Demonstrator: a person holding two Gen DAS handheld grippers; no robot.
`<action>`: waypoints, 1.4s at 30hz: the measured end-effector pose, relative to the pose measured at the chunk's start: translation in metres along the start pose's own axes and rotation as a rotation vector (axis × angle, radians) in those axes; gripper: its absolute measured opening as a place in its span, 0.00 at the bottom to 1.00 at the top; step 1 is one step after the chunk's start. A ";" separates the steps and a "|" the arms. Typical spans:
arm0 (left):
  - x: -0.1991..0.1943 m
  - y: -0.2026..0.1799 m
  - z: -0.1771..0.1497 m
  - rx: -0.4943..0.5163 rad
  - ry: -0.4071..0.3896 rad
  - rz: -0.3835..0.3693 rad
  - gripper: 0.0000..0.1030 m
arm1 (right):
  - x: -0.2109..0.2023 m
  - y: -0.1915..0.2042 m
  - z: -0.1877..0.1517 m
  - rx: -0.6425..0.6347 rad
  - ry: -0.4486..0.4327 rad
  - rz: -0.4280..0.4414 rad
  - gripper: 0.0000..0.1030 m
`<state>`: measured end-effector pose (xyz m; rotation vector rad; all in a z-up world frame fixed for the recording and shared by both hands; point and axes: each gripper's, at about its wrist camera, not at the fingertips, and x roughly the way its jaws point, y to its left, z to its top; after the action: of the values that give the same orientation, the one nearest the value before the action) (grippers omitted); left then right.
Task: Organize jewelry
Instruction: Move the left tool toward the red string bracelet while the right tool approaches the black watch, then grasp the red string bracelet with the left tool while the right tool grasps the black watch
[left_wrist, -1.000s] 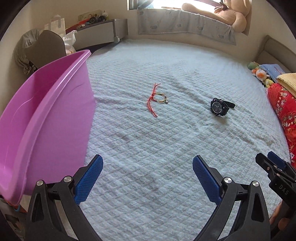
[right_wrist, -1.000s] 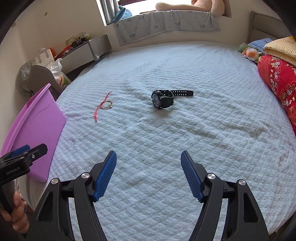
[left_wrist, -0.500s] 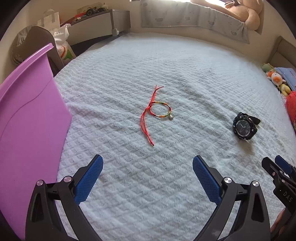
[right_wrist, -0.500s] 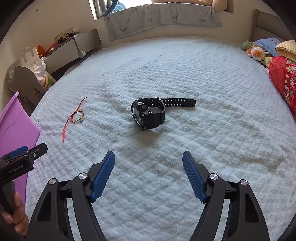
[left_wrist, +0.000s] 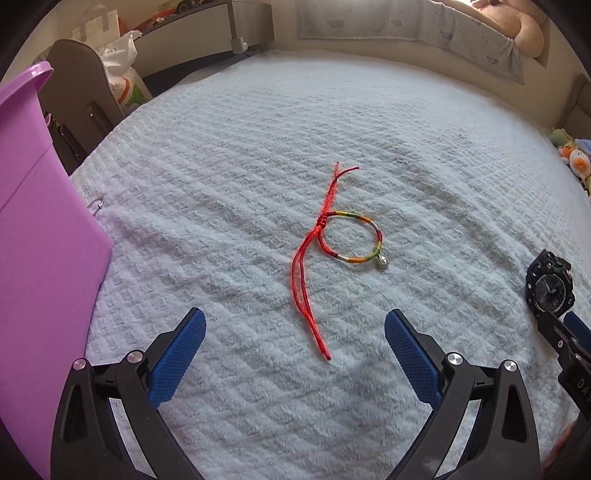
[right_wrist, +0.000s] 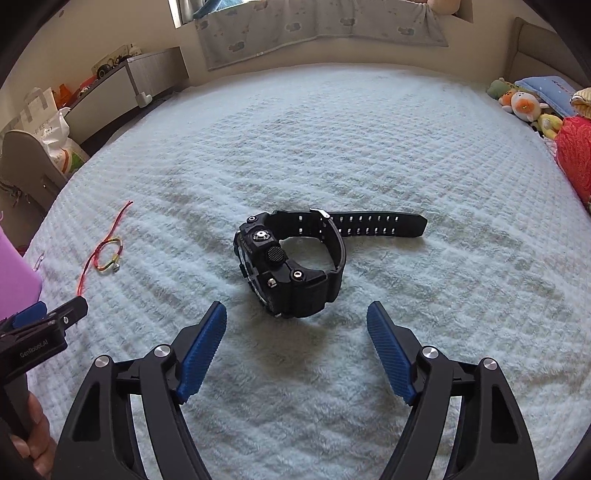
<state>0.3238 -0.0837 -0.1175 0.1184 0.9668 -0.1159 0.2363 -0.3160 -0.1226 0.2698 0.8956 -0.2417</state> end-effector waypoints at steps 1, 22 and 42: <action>0.005 -0.001 0.003 -0.002 -0.001 0.002 0.93 | 0.003 0.000 0.001 0.005 0.000 0.000 0.73; 0.058 -0.017 0.044 -0.018 -0.011 -0.008 0.95 | 0.043 0.008 0.019 -0.014 0.016 -0.052 0.89; 0.047 -0.004 0.045 -0.098 -0.077 -0.122 0.08 | 0.028 -0.007 0.017 0.048 -0.048 -0.026 0.60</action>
<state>0.3861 -0.0969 -0.1312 -0.0353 0.9005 -0.1834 0.2634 -0.3313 -0.1352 0.2956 0.8473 -0.2930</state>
